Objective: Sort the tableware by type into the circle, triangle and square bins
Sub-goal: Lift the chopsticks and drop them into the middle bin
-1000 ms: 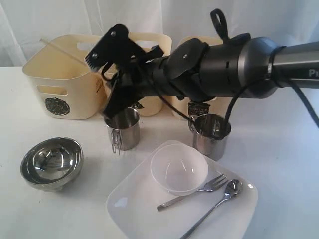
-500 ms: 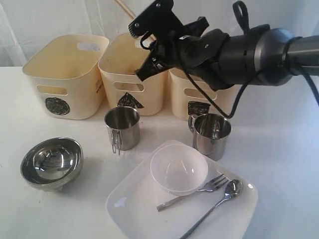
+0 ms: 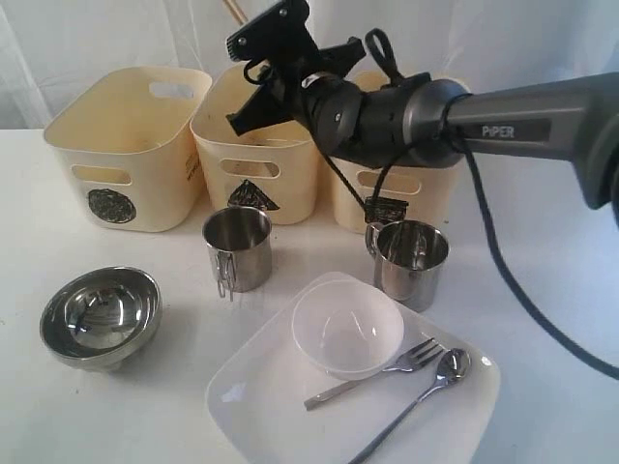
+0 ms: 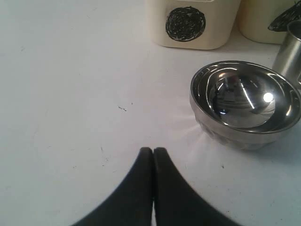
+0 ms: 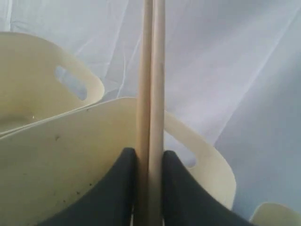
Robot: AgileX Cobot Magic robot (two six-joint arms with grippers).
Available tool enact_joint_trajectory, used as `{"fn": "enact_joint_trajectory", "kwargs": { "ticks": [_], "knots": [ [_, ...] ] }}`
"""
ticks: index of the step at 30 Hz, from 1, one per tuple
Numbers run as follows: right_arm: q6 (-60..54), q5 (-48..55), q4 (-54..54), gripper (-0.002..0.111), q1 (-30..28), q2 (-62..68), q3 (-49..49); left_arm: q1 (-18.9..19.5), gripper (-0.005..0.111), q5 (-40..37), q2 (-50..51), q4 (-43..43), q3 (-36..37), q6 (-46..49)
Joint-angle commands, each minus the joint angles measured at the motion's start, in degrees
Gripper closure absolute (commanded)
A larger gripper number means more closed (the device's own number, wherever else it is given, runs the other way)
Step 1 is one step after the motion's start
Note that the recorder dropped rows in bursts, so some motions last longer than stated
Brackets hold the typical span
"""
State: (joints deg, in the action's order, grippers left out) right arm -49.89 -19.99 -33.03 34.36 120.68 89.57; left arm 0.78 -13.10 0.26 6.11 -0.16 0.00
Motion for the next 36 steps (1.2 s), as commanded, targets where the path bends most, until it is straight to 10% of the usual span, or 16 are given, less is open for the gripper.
{"fn": "enact_joint_trajectory", "kwargs": {
  "ticks": [1, 9, 20, 29, 36],
  "knots": [
    [6.0, -1.2, 3.1, 0.108, -0.2, 3.3, 3.1, 0.1, 0.107, -0.2, -0.3, 0.5, 0.2, 0.0],
    [8.1, 0.1, 3.1, 0.107, -0.8, 4.8, 4.6, 0.1, 0.107, -0.2, -0.3, 0.5, 0.2, 0.0],
    [8.1, 7.9, 3.2, 0.060, -3.0, 4.7, 6.8, 0.1, 0.107, -0.2, -0.3, 0.5, 0.2, 0.0],
    [6.8, 6.9, 3.1, 0.059, -3.0, 3.3, 8.4, 0.1, 0.107, -0.2, -0.3, 0.5, 0.2, 0.0],
    [6.5, 25.4, 3.3, 0.069, -4.8, -3.6, 8.4, 0.1, 0.107, -0.2, -0.3, 0.5, 0.2, 0.0]
  ]
}}
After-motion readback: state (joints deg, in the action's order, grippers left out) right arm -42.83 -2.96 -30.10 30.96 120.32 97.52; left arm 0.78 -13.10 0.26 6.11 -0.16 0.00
